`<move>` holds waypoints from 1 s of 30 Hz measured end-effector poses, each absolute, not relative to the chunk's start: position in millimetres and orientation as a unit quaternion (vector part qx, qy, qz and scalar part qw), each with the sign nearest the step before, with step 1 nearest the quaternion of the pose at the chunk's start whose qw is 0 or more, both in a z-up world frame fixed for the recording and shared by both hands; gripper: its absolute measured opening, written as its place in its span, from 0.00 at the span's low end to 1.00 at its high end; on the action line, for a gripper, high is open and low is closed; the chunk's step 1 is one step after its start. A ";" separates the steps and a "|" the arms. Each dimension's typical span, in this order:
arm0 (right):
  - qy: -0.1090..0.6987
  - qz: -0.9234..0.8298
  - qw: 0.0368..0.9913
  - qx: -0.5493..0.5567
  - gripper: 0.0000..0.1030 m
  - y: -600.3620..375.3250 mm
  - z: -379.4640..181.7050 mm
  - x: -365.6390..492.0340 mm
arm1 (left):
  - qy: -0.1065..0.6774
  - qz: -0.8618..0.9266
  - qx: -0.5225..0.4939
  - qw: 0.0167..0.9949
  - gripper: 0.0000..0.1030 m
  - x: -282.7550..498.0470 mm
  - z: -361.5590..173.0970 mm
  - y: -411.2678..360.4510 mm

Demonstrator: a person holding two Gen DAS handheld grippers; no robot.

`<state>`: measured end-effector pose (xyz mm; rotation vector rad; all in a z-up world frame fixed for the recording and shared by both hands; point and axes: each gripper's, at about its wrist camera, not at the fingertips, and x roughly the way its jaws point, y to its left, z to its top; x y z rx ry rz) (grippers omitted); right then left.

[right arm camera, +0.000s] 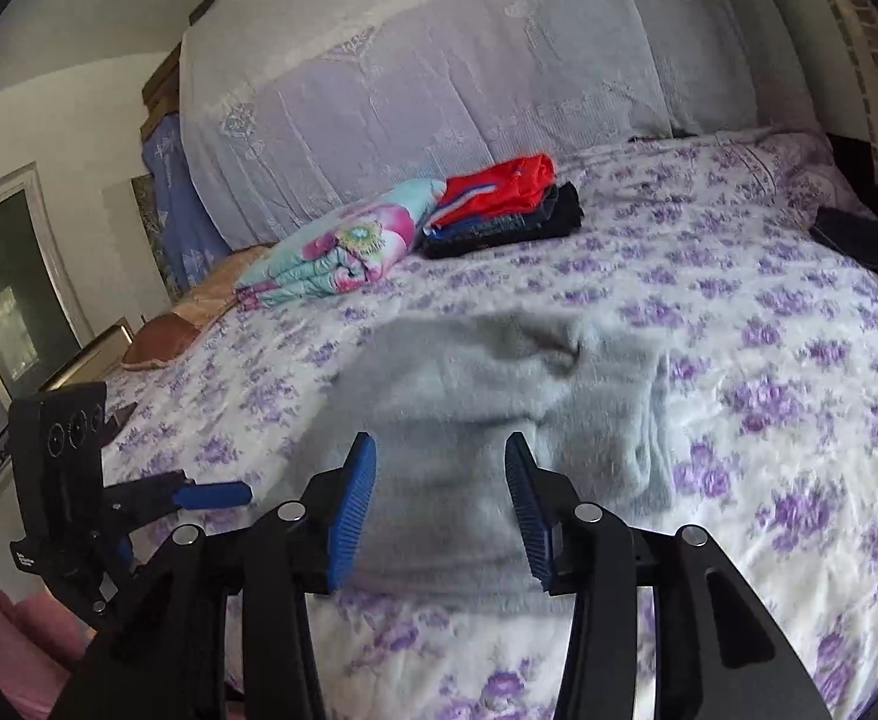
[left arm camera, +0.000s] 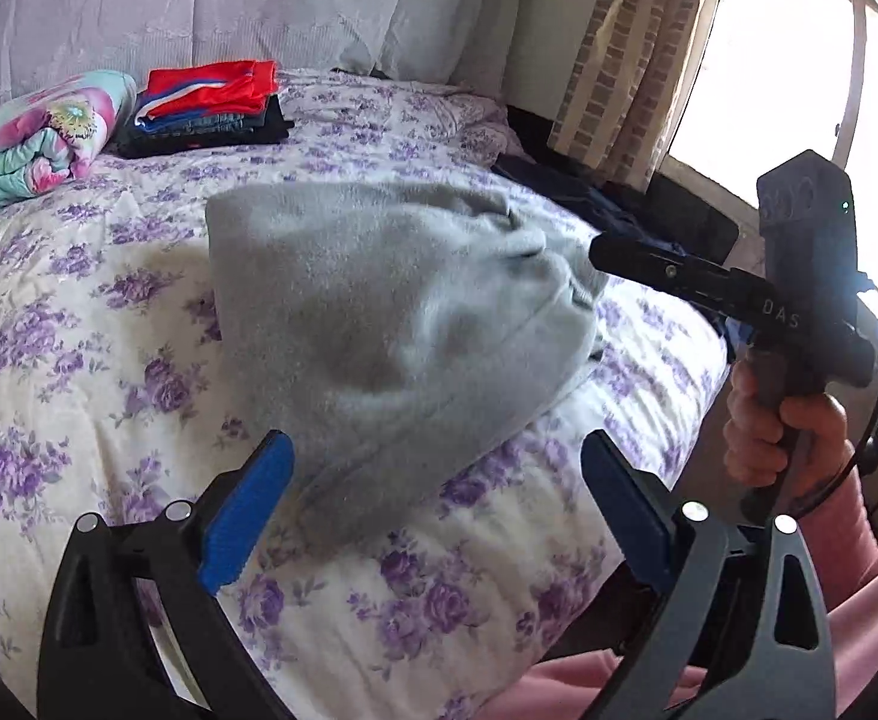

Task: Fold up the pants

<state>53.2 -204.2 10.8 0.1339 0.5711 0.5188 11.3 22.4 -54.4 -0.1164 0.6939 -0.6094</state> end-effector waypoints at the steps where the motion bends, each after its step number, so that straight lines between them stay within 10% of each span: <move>1: 0.272 0.257 0.925 0.072 0.45 -204.3 18.5 61.0 | 0.321 -0.305 -0.062 0.894 0.91 12.9 -46.3 19.3; 7: 0.339 0.261 0.895 0.127 0.44 -216.4 14.9 144.2 | 0.279 -0.378 -0.045 0.882 0.92 22.1 -29.4 -34.0; 12: 0.381 0.224 0.886 0.142 0.14 -239.4 -26.9 179.8 | 0.329 -0.396 -0.040 0.856 0.92 37.6 -68.9 -60.1; 30: 0.323 0.164 0.932 0.004 0.41 -230.4 -18.3 63.2 | 0.361 -0.353 -0.010 0.863 0.92 40.8 -56.7 -68.7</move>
